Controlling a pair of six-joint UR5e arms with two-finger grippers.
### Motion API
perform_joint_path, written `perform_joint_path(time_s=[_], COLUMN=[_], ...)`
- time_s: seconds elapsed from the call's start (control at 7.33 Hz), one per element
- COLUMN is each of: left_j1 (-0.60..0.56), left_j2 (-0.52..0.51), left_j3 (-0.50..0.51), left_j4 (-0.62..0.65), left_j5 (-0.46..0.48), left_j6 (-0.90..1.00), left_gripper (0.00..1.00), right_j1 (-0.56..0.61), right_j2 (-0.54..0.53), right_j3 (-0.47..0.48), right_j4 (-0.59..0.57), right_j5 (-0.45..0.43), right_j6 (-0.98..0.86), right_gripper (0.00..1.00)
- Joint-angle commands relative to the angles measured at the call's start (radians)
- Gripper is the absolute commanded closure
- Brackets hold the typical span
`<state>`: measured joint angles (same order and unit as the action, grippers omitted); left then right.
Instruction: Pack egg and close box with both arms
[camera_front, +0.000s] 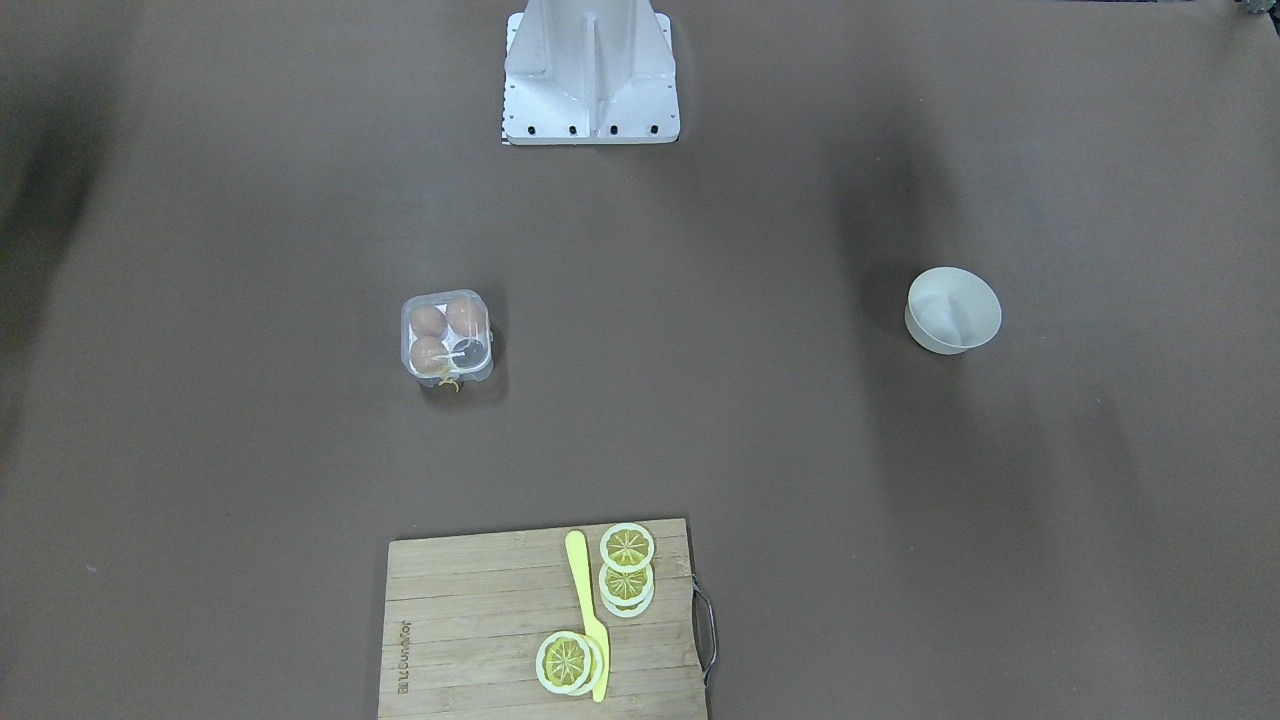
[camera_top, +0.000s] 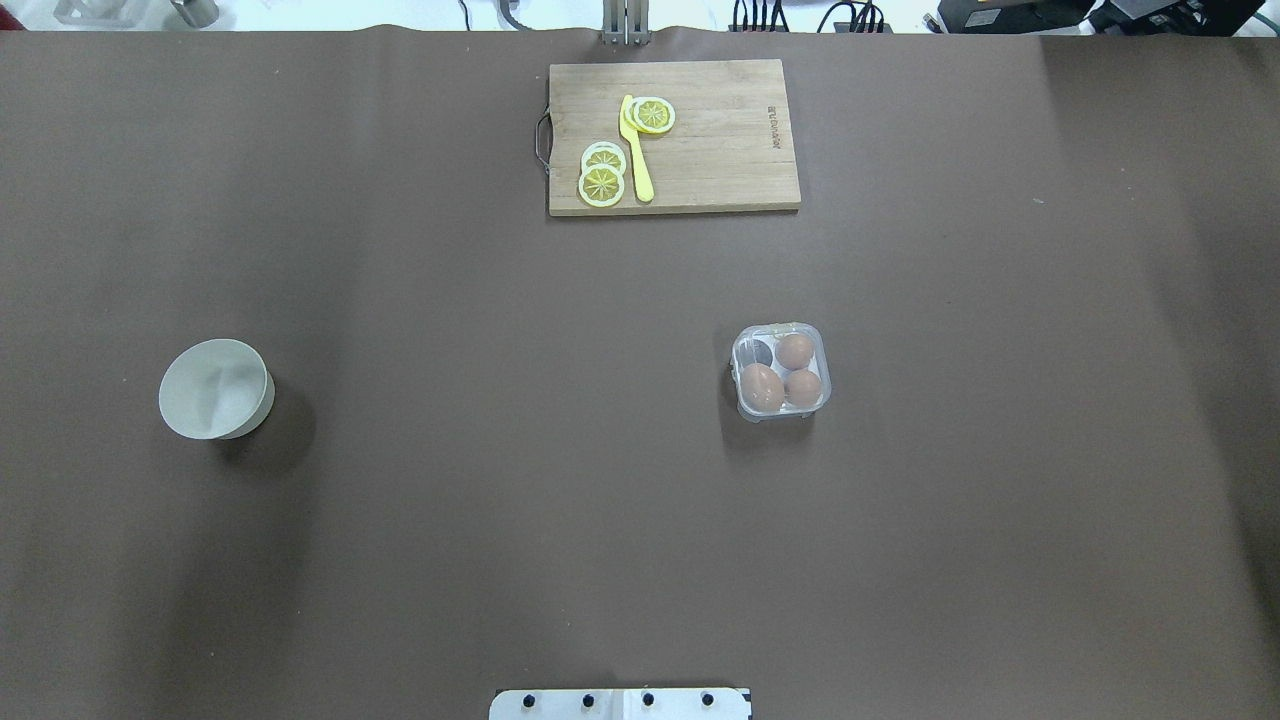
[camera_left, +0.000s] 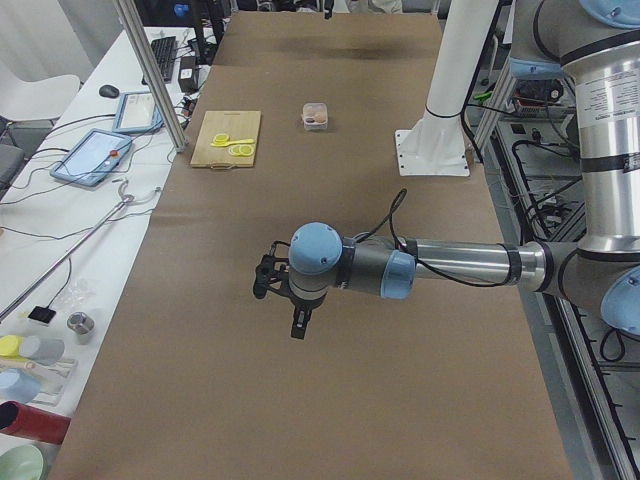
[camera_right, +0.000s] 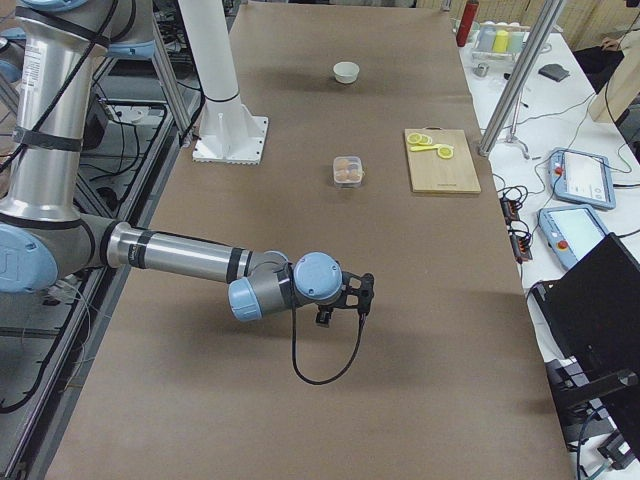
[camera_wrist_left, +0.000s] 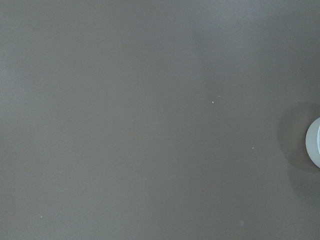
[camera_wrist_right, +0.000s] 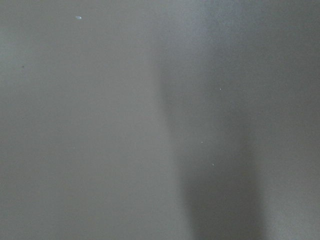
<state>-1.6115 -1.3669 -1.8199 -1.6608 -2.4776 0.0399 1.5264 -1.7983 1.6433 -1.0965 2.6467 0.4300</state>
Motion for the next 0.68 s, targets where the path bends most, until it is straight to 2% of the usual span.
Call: perform_joint_path(time_s=[0.0,0.41,0.55], left_j1=[-0.036,-0.042,-0.044], left_j2=[0.002,0.005,0.005], left_j3=[0.004,0.01,0.01], left_j4=[0.039,0.039,0.039], left_j5=[-0.012,-0.014,-0.014], left_j6=[0.006,0.006,0.006], left_gripper=[0.03,0.03,0.03], right_j1=[0.011,0.011,0.011], right_j2=[0.005,0.016,0.02], right_j3=[0.0,-0.003,0.001], right_j4=[-0.003,-0.005,-0.044], right_j5=[-0.013,-0.074,-0.102], right_j6=[0.0,0.001,0.0], right_gripper=[0.0,0.0,0.0])
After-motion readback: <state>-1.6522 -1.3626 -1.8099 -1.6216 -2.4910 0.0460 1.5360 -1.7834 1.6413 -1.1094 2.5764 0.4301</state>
